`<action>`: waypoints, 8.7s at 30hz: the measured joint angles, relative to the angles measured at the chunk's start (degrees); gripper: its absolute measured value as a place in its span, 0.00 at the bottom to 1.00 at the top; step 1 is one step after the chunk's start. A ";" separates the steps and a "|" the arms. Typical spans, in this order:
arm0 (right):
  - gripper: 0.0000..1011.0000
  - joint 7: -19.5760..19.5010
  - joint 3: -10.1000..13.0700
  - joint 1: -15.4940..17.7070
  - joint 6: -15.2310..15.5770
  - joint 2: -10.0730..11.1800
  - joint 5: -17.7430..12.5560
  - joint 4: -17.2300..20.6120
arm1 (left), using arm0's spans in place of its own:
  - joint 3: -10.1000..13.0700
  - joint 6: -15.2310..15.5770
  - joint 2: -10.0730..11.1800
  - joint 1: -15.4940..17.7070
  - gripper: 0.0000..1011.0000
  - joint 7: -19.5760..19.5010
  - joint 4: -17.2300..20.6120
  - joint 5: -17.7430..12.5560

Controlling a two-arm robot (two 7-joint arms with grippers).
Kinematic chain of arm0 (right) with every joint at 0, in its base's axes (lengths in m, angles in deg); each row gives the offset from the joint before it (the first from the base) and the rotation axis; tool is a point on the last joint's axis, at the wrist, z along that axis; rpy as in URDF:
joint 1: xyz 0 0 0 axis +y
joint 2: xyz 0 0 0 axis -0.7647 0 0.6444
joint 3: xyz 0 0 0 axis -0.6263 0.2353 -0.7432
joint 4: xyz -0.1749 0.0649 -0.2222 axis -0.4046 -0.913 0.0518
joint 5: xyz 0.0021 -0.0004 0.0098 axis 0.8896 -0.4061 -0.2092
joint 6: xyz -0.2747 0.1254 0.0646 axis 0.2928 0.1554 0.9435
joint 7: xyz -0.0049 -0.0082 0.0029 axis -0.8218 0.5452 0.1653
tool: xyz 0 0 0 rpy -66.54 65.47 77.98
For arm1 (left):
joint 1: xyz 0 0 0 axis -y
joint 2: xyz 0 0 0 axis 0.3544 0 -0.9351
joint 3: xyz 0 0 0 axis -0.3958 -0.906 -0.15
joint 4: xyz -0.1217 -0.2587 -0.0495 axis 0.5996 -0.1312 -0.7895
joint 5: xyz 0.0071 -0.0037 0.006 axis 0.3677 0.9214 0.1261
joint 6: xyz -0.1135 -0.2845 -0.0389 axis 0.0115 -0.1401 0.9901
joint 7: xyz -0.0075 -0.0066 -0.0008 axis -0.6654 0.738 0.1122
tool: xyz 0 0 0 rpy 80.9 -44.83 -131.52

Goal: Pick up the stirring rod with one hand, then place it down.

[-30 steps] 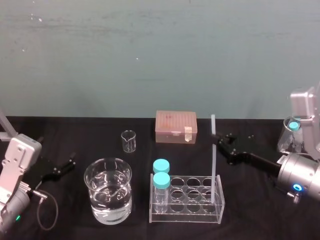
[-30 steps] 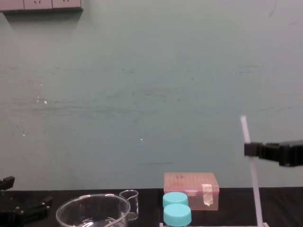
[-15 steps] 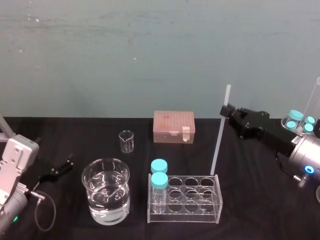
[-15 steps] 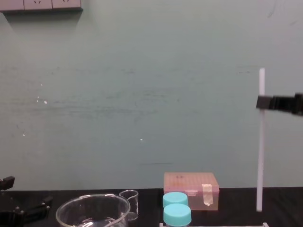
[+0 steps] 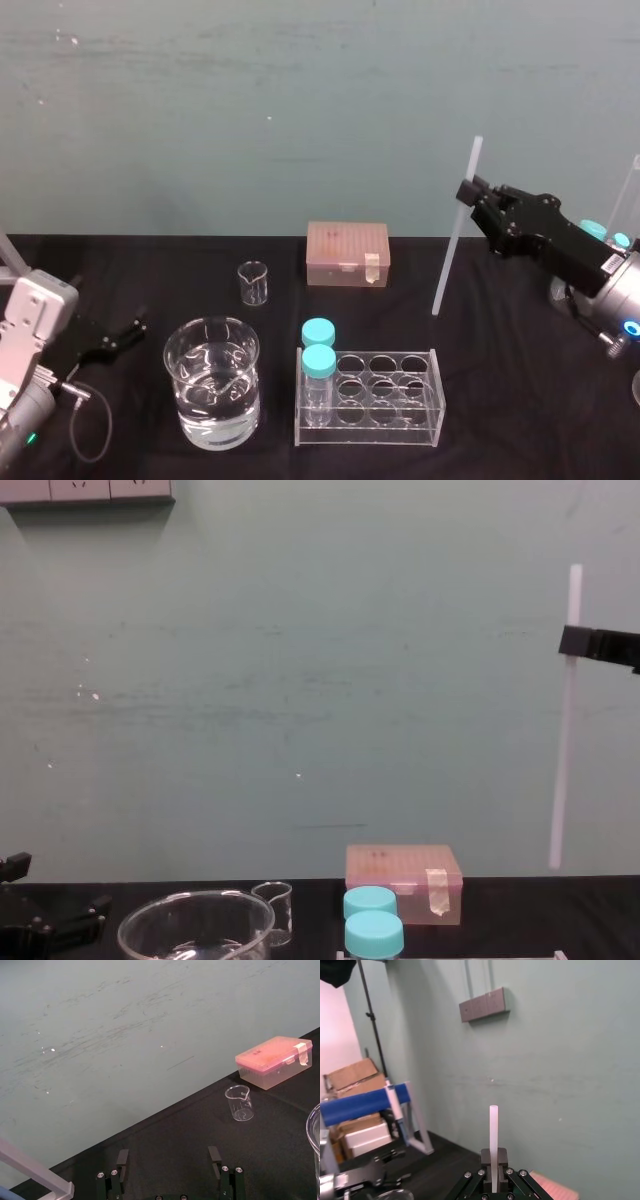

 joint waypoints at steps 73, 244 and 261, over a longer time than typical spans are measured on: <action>0.07 -5.80 -2.77 -9.67 -7.76 -13.24 17.05 -16.62 | 0.00 0.00 0.00 0.00 0.99 0.00 0.00 0.00; 0.07 15.09 1.72 7.20 -12.12 -0.75 3.89 -3.74 | 0.00 0.00 0.00 0.00 0.99 0.00 0.00 0.00; 0.07 16.79 0.13 7.16 -13.22 -1.50 3.01 -6.34 | 0.00 0.00 0.00 0.00 0.99 0.00 0.00 0.00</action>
